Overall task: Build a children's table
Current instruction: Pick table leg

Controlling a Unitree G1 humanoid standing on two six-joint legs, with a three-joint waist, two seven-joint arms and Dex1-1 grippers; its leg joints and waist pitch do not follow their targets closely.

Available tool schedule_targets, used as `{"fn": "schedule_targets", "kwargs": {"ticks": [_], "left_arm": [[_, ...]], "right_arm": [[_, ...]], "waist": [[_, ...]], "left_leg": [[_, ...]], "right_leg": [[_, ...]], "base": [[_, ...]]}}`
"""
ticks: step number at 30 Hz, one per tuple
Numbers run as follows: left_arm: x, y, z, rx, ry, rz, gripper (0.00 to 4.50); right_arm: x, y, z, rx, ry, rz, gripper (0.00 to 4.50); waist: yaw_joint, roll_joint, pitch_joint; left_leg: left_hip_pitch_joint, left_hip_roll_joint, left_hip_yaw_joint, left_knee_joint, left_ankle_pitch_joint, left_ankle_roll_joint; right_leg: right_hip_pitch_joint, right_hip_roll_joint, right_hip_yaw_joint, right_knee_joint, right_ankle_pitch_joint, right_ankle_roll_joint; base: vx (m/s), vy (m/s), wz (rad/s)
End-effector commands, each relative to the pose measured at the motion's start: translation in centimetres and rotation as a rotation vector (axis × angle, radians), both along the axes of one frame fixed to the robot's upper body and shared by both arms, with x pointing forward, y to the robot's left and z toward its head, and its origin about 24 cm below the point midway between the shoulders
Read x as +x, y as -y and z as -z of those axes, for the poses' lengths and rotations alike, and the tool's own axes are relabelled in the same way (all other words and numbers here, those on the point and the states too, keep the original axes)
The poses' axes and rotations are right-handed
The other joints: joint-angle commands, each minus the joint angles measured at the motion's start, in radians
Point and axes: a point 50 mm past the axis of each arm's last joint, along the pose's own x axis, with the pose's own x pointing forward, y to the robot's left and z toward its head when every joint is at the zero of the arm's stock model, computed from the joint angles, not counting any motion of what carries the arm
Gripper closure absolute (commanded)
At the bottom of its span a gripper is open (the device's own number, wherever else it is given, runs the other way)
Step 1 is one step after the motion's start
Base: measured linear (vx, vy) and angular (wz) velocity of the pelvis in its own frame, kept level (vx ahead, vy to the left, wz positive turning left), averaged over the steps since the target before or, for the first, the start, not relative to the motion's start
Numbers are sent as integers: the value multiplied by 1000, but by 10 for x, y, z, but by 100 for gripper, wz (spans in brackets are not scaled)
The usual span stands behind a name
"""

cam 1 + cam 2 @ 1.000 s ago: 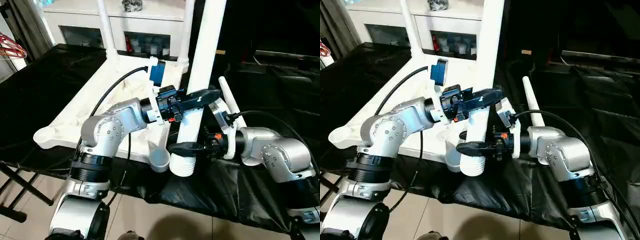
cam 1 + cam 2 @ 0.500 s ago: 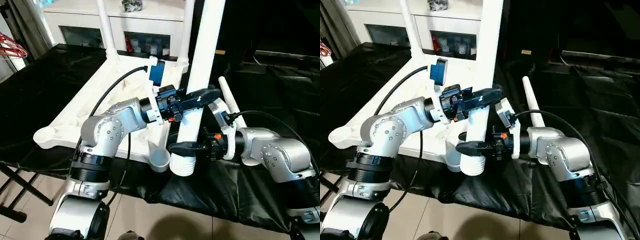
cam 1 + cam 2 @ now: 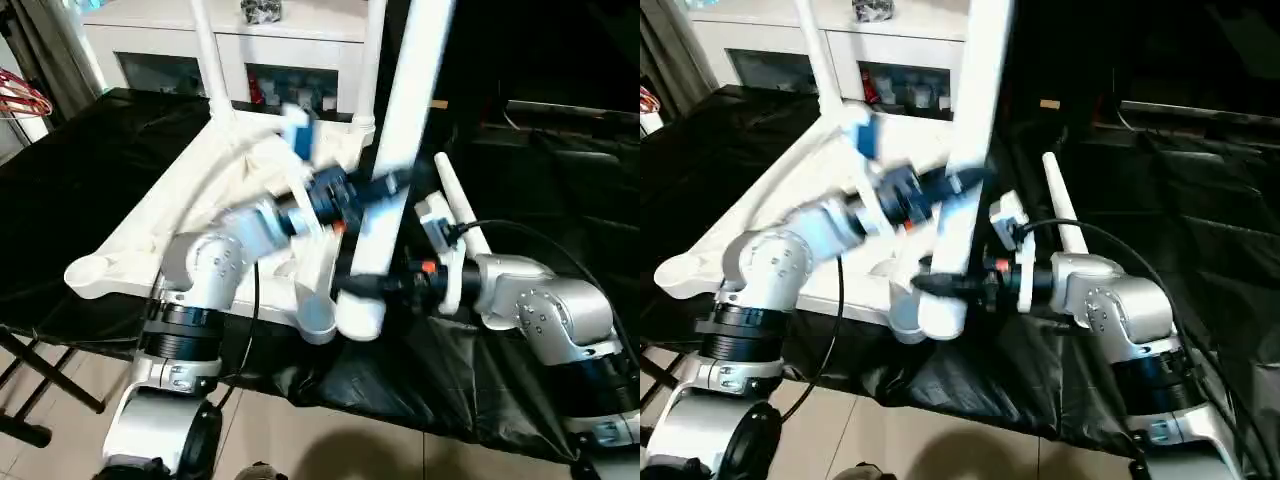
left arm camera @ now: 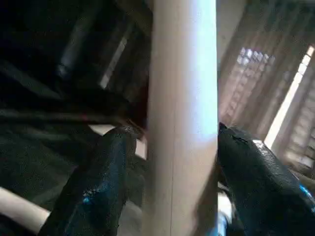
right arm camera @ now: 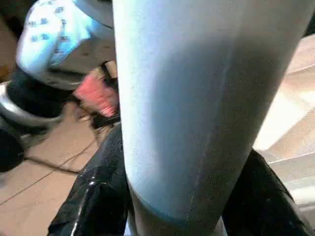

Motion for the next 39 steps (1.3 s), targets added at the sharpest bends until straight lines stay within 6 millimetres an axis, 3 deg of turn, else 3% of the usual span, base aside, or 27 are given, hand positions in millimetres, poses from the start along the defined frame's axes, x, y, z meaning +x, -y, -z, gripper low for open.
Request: {"fn": "schedule_targets", "kwargs": {"ticks": [1, 3, 4, 6, 7, 9, 11, 13, 14, 17, 18, 19, 22, 23, 25, 35, 36, 39], "left_arm": [[1, -4, -11, 7, 52, -57, 150], [2, -8, -10, 43, 64, -98, 150], [3, -13, -6, 124, 101, -153, 150], [5, -25, 7, 303, 152, -225, 150], [5, -34, 16, 406, 182, -251, 150], [3, -48, 31, 538, 200, -250, 150], [1, -61, 45, 635, 188, -247, 150], [-1, -74, 63, 770, 184, -240, 150], [-3, -80, 73, 845, 189, -231, 150], [-5, -92, 90, 963, 184, -211, 150], [-8, -104, 105, 1053, 170, -182, 150], [-11, -109, 110, 1075, 147, -158, 150], [-14, -118, 116, 1103, 101, -115, 150], [-15, -120, 118, 1119, 90, -105, 150], [-16, -123, 122, 1133, 75, -75, 150], [-16, -132, 130, 1145, 25, -20, 150], [-16, -132, 131, 1144, 20, -9, 150], [-17, -133, 136, 1196, 28, 46, 150]], "right_arm": [[2, 4, -7, -3, 73, 81, 260], [4, 5, -7, -7, 104, 138, 261], [6, 7, -6, -30, 130, 196, 261], [12, 11, -2, -87, 158, 326, 261], [16, 14, 1, -123, 172, 410, 261], [20, 18, 6, -145, 190, 524, 261], [22, 20, 10, -146, 187, 605, 261], [24, 24, 17, -168, 176, 679, 261], [24, 26, 20, -184, 169, 711, 261], [25, 28, 27, -204, 163, 748, 261], [24, 27, 31, -202, 150, 769, 261], [23, 25, 32, -198, 149, 768, 261], [23, 23, 32, -190, 151, 766, 261], [23, 23, 32, -189, 152, 770, 261], [22, 23, 33, -192, 154, 771, 261], [22, 22, 35, -206, 164, 760, 261], [22, 23, 35, -208, 164, 758, 261], [24, 23, 35, -217, 166, 748, 261]], "waist": [[1, -8, -76], [0, -11, -76], [-2, -17, -76], [-8, -20, -74], [-6, -17, -74], [-17, -16, -73], [-21, -5, -73], [-25, -9, -73], [-26, -15, -71], [-30, -8, -71], [-29, -7, -70], [-32, -13, -70], [-35, -7, -72], [-33, -1, -72], [-35, -6, -70], [-35, -6, -71], [-37, -13, -70], [-34, -12, -71]], "left_leg": [[22, 59, -25, -62, -84, 32], [24, 60, -25, -64, -88, 27], [23, 60, -24, -64, -85, 27], [24, 59, -24, -68, -76, 20], [25, 59, -27, -68, -76, 16], [28, 57, -24, -74, -87, -8], [29, 56, -24, -75, -92, -20], [33, 56, -22, -77, -107, -28], [29, 55, -23, -80, -108, -24], [31, 54, -21, -81, -125, -34], [31, 55, -22, -82, -133, -34], [29, 54, -21, -83, -133, -33], [31, 56, -22, -83, -132, -33], [33, 57, -22, -83, -137, -34], [32, 56, -21, -84, -147, -33], [31, 56, -21, -83, -145, -30], [32, 57, -20, -83, -146, -27], [33, 57, -20, -82, -135, -21]], "right_leg": [[50, -92, 51, -72, 14, -234], [48, -91, 51, -72, 14, -228], [49, -90, 51, -72, 17, -226], [47, -87, 52, -74, -8, -192], [46, -90, 53, -75, -19, -183], [40, -89, 54, -77, -72, -151], [39, -89, 55, -78, -77, -152], [35, -84, 53, -76, -60, -164], [37, -84, 55, -78, -59, -160], [36, -87, 56, -75, -55, -161], [35, -88, 57, -77, -56, -162], [36, -88, 57, -76, -55, -162], [36, -90, 56, -71, -35, -176], [33, -91, 56, -70, -33, -183], [35, -90, 56, -71, -30, -192], [38, -93, 57, -69, -17, -203], [37, -93, 57, -71, -23, -205], [38, -93, 57, -69, -28, -204]], "base": [[0, 0, 0], [0, 0, 0], [0, 0, 0], [0, 0, 0], [0, 0, 0], [0, 0, 0], [0, 0, 0], [0, 0, 0], [0, 0, 0], [0, 0, 0], [0, 0, 0], [0, 0, 0], [0, 0, 0], [0, 0, 0], [0, 0, 0], [0, 0, 0], [0, 0, 0], [0, 0, 0]]}}
